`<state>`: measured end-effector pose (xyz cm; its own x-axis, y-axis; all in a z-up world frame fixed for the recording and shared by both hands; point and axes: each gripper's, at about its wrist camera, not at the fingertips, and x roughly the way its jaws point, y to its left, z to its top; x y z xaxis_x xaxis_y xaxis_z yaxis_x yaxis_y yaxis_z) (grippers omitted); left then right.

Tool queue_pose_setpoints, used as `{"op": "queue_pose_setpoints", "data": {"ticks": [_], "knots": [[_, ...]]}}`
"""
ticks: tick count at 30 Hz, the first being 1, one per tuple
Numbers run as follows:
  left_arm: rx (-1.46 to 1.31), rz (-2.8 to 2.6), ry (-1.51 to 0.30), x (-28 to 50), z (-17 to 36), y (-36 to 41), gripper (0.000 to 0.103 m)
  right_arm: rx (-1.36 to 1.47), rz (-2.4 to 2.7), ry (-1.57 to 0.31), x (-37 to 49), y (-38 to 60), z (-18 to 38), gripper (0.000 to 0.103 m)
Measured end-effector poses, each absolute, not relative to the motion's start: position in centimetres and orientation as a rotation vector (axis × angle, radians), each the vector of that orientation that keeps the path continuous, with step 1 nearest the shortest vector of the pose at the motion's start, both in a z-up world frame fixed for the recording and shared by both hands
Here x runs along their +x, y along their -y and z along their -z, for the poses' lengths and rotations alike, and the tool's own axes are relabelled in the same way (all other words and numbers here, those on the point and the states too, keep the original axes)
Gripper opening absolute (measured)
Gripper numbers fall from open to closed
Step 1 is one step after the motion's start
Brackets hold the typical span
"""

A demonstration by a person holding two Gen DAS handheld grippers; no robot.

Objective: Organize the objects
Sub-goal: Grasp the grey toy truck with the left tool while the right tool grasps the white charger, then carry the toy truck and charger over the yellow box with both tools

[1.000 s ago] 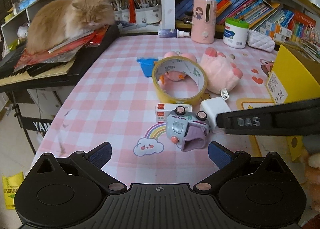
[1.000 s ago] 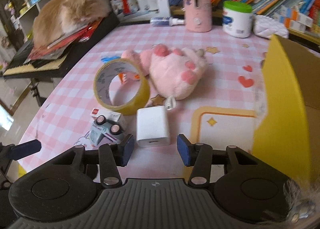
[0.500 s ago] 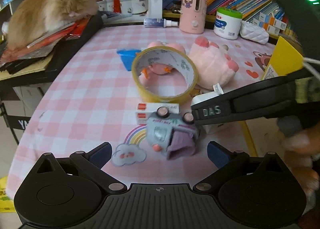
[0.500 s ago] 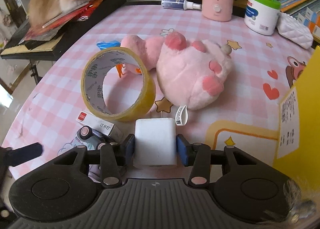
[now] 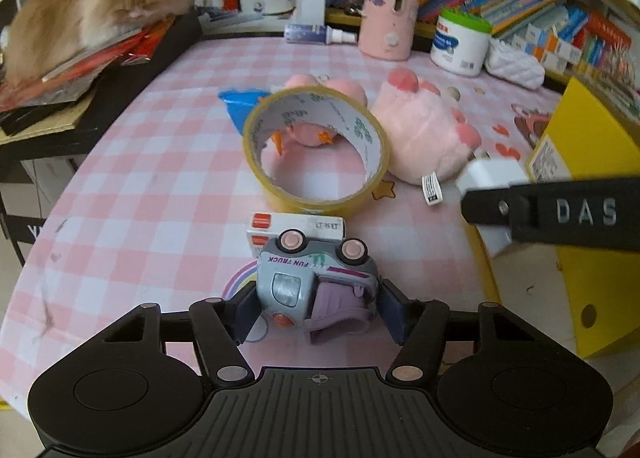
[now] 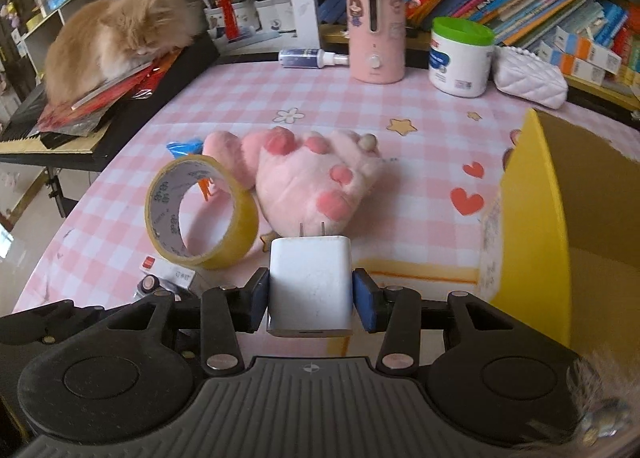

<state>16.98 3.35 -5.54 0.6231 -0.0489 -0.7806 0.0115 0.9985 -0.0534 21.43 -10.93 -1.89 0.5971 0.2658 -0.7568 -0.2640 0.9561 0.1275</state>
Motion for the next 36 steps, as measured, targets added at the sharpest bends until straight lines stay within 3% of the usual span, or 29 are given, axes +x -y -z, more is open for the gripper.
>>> {"op": "queue_pose_setpoints", "data": {"ticks": [12,36], "knots": [[-0.171,0.028,-0.745,13.0,0.5,-6.2,0.062,-0.003,-0.311,-0.855,18.0,11.9,0.7,0.042],[-0.104,0.226,-0.761,4.5,-0.3,-5.8,0.062,0.045,-0.19,-0.872,7.0,12.0,0.2,0.042]]}}
